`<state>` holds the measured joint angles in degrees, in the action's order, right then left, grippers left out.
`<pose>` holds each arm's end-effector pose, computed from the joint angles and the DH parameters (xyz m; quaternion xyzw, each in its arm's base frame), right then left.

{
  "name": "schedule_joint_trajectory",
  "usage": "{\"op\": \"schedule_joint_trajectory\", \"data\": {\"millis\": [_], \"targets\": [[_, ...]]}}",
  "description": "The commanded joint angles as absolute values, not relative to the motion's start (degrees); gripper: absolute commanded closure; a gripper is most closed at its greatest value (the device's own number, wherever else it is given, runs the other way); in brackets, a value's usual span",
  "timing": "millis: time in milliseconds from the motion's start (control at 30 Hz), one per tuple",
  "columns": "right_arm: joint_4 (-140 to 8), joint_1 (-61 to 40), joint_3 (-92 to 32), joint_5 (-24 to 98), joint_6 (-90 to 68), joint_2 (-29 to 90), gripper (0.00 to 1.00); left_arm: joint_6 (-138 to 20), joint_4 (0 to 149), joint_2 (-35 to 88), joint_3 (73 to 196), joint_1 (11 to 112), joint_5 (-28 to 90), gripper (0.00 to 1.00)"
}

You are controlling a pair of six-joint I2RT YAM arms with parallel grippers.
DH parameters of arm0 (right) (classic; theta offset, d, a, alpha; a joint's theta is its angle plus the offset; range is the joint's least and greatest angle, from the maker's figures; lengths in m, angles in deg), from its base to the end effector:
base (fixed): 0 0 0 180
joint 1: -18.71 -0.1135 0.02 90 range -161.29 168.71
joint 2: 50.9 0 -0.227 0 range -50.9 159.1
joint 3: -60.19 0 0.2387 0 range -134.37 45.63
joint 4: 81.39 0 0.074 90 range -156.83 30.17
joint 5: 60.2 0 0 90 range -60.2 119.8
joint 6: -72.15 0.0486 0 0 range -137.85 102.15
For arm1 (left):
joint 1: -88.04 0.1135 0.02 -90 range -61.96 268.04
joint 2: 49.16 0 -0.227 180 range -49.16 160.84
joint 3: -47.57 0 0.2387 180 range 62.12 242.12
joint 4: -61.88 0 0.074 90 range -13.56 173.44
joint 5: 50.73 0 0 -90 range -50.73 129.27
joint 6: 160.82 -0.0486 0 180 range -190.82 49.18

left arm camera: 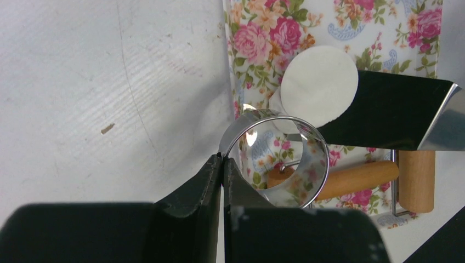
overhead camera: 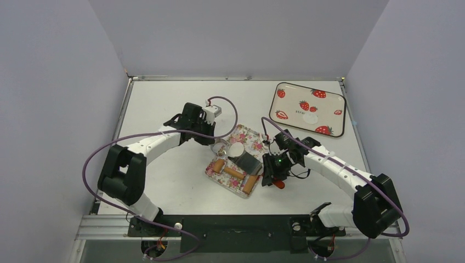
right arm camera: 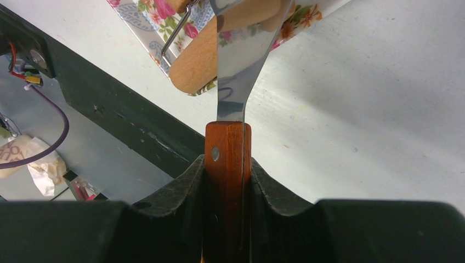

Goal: Roll out the dumpling wrappers from the dough
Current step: Place the dumpling mold on the work surface.

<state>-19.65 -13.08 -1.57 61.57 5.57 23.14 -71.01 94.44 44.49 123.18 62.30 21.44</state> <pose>0.1757 0.1390 0.1701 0.1075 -0.9472 -0.3021 0.0071 0.2978 -0.1601 0.1732 0.2596 0.8947 -0.2159 0.2925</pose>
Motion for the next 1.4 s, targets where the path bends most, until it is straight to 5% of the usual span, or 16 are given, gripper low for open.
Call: {"op": "schedule_joint_trajectory", "data": {"millis": [0,567,900,1367], "targets": [[-21.3,-12.6,-1.9,62.0,5.8,23.4,1.0,-69.0,91.3,40.7,120.2,62.0,21.1,1.0],[-21.0,-11.9,-4.3,62.8,6.9,24.2,1.0,-62.9,90.7,47.4,125.3,60.4,25.6,1.0],[-21.4,-9.0,-6.9,66.0,7.8,20.4,1.0,-59.6,80.9,36.1,122.4,62.6,18.5,1.0],[-21.7,-7.0,-2.0,71.4,7.9,10.7,1.0,-55.2,88.4,29.6,122.3,62.5,19.2,1.0]]}}
